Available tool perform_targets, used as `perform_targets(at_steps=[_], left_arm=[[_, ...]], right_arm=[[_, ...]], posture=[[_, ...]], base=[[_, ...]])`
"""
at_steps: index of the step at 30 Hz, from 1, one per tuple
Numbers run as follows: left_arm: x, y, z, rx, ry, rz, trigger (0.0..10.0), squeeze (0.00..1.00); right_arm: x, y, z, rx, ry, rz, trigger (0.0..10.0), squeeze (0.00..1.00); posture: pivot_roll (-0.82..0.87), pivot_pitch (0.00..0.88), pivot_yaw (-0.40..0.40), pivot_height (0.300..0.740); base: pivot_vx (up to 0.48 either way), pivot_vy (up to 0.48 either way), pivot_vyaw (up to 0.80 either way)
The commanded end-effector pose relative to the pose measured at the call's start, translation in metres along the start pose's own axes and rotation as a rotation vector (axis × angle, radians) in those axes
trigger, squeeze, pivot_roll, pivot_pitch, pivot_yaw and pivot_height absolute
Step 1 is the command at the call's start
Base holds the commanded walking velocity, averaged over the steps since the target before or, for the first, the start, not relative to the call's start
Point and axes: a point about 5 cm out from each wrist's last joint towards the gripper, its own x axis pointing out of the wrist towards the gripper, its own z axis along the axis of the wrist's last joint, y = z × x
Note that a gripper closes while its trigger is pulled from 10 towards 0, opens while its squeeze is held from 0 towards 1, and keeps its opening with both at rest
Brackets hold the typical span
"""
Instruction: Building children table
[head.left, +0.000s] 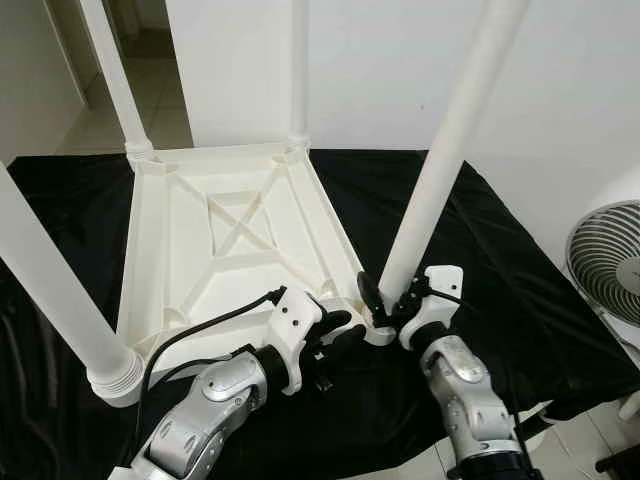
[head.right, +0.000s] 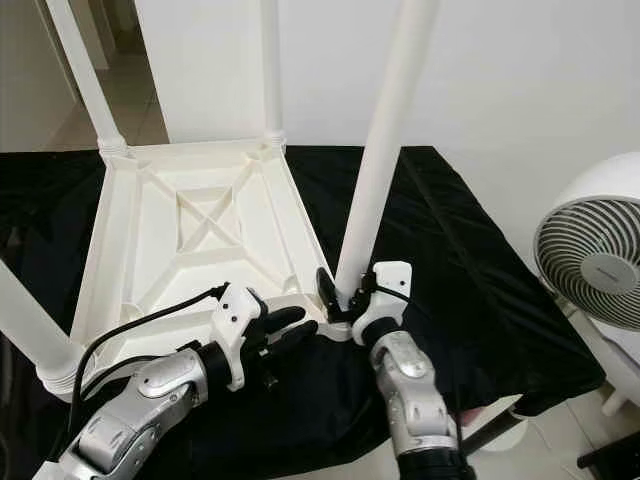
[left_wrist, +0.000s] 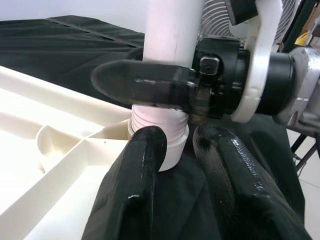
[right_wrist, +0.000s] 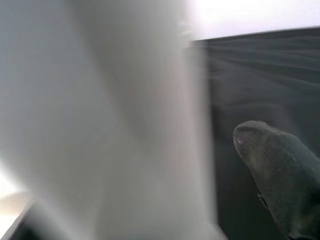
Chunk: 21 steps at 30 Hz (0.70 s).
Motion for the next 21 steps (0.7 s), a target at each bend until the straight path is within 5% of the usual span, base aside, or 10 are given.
perform_targets(at_steps=[1,2,3,10,11,21], left_arm=[[-0.001,-0.003,0.001,0.015,-0.001,-0.056,10.0,0.0],[-0.001,-0.003,0.001,0.015,-0.001,-0.056,10.0,0.0],[-0.001,-0.003,0.001,0.018,0.0,-0.063,10.0,0.0],[0.0,-0.002,0.002,0.022,-0.001,-0.068,10.0,0.0],[0.0,-0.002,0.002,0.022,-0.001,-0.067,10.0,0.0],[-0.002,-0.002,0.001,0.02,0.002,-0.063,10.0,0.0]], right_arm=[[0.001,-0.001,0.006,-0.014,-0.008,0.083,10.0,0.0],[0.001,-0.001,0.006,-0.014,-0.008,0.083,10.0,0.0],[-0.003,-0.007,0.005,-0.078,0.055,0.285,10.0,0.0],[-0.005,-0.012,0.003,-0.124,0.115,0.414,10.0,0.0],[-0.004,-0.015,0.002,-0.124,0.123,0.423,0.0,0.0],[-0.01,-0.023,-0.006,-0.115,0.169,0.468,0.0,0.0]], posture=[[0.0,0.012,-0.025,0.74],[0.0,0.012,-0.025,0.74],[-0.01,0.0,-0.019,0.74],[0.0,0.0,-0.02,0.74],[0.0,0.0,-0.02,0.74],[0.0,0.0,-0.022,0.74]], base=[[0.0,0.0,0.0],[0.0,0.0,0.0],[0.0,0.0,0.0],[0.0,0.0,0.0],[0.0,0.0,0.0],[0.0,0.0,0.0]])
